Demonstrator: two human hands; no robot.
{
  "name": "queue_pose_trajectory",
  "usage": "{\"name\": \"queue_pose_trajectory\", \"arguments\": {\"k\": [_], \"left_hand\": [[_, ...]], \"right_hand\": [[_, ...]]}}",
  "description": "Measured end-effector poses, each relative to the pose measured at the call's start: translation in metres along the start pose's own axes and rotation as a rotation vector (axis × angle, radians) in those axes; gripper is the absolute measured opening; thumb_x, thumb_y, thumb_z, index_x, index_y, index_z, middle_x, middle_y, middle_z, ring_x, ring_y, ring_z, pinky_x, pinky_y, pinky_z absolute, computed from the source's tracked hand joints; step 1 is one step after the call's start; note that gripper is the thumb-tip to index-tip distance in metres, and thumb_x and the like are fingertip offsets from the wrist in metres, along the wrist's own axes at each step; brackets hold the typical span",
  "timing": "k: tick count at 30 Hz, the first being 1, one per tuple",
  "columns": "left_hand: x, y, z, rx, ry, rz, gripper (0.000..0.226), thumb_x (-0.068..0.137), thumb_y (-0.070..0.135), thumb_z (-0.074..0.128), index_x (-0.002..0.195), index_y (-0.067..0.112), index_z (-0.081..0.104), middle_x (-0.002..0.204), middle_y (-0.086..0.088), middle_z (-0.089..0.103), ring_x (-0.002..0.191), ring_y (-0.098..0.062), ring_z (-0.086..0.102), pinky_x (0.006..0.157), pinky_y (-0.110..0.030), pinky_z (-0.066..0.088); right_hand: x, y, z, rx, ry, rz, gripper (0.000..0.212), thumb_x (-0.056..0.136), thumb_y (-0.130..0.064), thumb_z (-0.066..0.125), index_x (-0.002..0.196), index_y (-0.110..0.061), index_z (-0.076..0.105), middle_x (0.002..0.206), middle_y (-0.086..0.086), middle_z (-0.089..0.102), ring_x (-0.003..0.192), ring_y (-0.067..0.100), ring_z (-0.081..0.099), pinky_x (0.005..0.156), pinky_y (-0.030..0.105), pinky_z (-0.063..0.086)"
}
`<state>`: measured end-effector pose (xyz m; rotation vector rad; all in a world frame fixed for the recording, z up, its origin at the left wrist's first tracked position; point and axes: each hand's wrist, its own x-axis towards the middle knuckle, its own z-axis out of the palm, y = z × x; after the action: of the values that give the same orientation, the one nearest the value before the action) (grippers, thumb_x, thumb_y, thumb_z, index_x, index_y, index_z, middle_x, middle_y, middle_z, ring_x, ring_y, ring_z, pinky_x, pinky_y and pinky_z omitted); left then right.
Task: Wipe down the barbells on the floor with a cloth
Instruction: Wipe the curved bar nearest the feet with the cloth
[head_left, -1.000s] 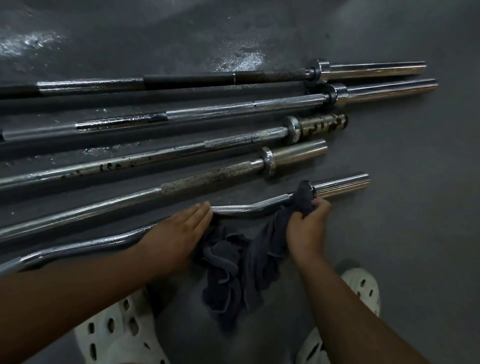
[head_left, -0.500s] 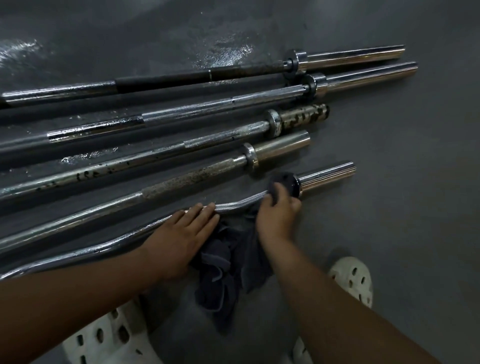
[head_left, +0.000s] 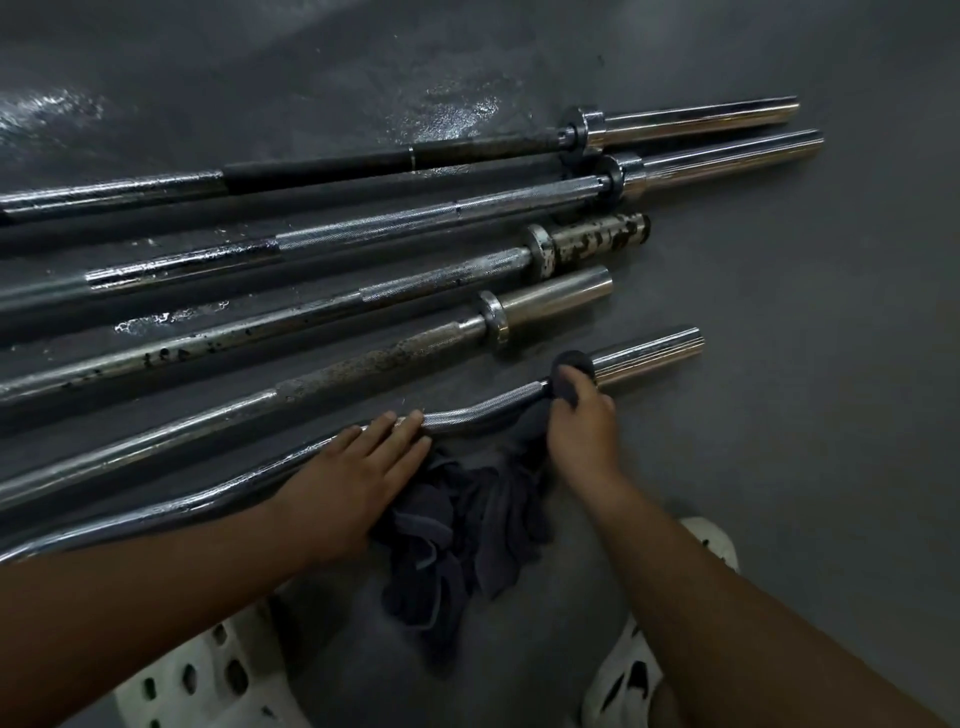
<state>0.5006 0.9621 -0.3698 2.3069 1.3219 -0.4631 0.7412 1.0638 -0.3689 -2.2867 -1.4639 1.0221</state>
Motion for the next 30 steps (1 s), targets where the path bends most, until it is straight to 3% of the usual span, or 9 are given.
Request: {"name": "queue_pose_trajectory", "arguments": {"k": [4,6,8,12,14,18,23,28,30], "left_hand": [[0.001,0.005,-0.003,-0.022,-0.028,-0.016,0.114,0.062,0.037,0.073,0.157,0.010,0.017,0.163,-0.021,0.010,0.147,-0.039,0.025,0.113,-0.048,0.035],[0.002,0.004,-0.002,0.005,-0.032,0.004,0.107,0.079,0.035,0.062,0.157,0.014,-0.009,0.163,-0.016,-0.016,0.152,-0.035,0.000,0.121,-0.045,0.017],[0.004,0.004,-0.002,0.011,-0.038,0.015,0.102,0.085,0.033,0.055,0.155,0.016,-0.016,0.161,-0.014,-0.024,0.152,-0.034,-0.007,0.122,-0.045,0.012],[0.005,0.003,0.002,-0.007,-0.028,0.013,0.107,0.079,0.037,0.060,0.157,0.017,-0.010,0.162,-0.015,-0.019,0.151,-0.035,0.000,0.121,-0.045,0.015],[0.005,0.003,0.001,-0.018,-0.017,0.009,0.106,0.077,0.036,0.061,0.157,0.016,-0.005,0.163,-0.016,-0.014,0.151,-0.036,0.005,0.120,-0.045,0.018],[0.006,0.005,-0.003,-0.009,-0.052,0.020,0.104,0.082,0.037,0.058,0.156,0.017,-0.013,0.162,-0.015,-0.022,0.152,-0.034,-0.004,0.121,-0.044,0.010],[0.007,0.005,-0.004,-0.014,-0.065,0.014,0.107,0.080,0.039,0.058,0.155,0.019,-0.016,0.162,-0.014,-0.023,0.152,-0.033,-0.004,0.122,-0.043,0.011],[0.003,0.001,-0.007,-0.067,-0.053,0.015,0.108,0.070,0.039,0.060,0.158,0.014,0.003,0.164,-0.018,-0.005,0.150,-0.037,0.013,0.118,-0.046,0.024],[0.002,-0.002,-0.008,-0.081,-0.038,0.011,0.109,0.057,0.041,0.065,0.154,0.010,0.026,0.160,-0.020,0.022,0.141,-0.039,0.037,0.107,-0.045,0.041]], "right_hand": [[-0.026,-0.018,0.027,-0.071,-0.098,0.048,0.054,0.098,-0.018,0.050,0.150,-0.028,0.039,0.148,0.021,0.025,0.129,0.037,0.044,0.107,0.025,0.030],[-0.031,-0.011,0.021,-0.146,-0.202,-0.057,0.051,0.095,-0.024,0.056,0.145,-0.032,0.046,0.142,0.018,0.035,0.122,0.034,0.050,0.103,0.024,0.035],[-0.014,-0.005,-0.001,-0.173,-0.258,-0.110,0.045,0.091,-0.025,0.062,0.135,-0.029,0.057,0.130,0.015,0.055,0.113,0.029,0.058,0.099,0.024,0.041],[0.002,-0.016,-0.005,-0.075,-0.159,0.065,0.058,0.082,-0.044,0.059,0.138,-0.032,0.053,0.133,0.014,0.055,0.116,0.031,0.058,0.106,0.039,0.045],[-0.024,-0.020,0.017,-0.163,-0.253,-0.005,0.060,0.086,-0.038,0.061,0.144,-0.033,0.046,0.135,0.017,0.047,0.122,0.033,0.053,0.105,0.029,0.038],[-0.047,-0.010,0.011,-0.274,-0.522,-0.299,0.066,0.086,-0.023,0.066,0.146,-0.034,0.043,0.134,0.011,0.057,0.122,0.024,0.056,0.104,0.028,0.043],[-0.004,-0.007,-0.003,-0.095,-0.044,-0.011,0.066,0.092,-0.014,0.058,0.148,-0.031,0.029,0.120,0.018,0.065,0.108,0.038,0.063,0.092,0.041,0.052],[-0.059,-0.013,0.026,-0.531,-0.527,-0.484,0.064,0.094,-0.024,0.055,0.145,-0.041,0.019,0.127,0.017,0.058,0.111,0.039,0.061,0.091,0.046,0.051],[-0.036,-0.008,0.012,-0.409,-0.383,-0.412,0.067,0.094,-0.025,0.057,0.145,-0.041,0.018,0.127,0.016,0.061,0.110,0.037,0.063,0.092,0.047,0.052]]}}
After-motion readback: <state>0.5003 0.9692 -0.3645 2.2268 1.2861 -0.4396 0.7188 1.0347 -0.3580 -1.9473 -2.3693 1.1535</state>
